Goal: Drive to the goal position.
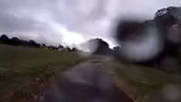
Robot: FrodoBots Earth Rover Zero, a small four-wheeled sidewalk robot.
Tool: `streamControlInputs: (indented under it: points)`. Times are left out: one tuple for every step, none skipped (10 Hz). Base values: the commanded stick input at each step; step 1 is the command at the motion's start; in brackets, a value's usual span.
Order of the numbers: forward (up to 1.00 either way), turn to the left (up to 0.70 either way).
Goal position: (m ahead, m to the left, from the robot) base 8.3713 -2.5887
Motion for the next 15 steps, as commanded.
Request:
streamControlInputs:
  points:
    - [0.7, 0.0]
    - [0.7, 0.0]
    - [0.7, 0.0]
    - [0.7, 0.0]
    - [0.7, 0.0]
    - [0.7, 0.0]
    - [0.7, 0.0]
    - [0.7, 0.0]
    - [0.7, 0.0]
    - [0.7, 0.0]
    - [0.7, 0.0]
    - [0.7, 0.0]
    - [0.7, 0.0]
    - [0.7, 0.0]
    - [0.7, 0.0]
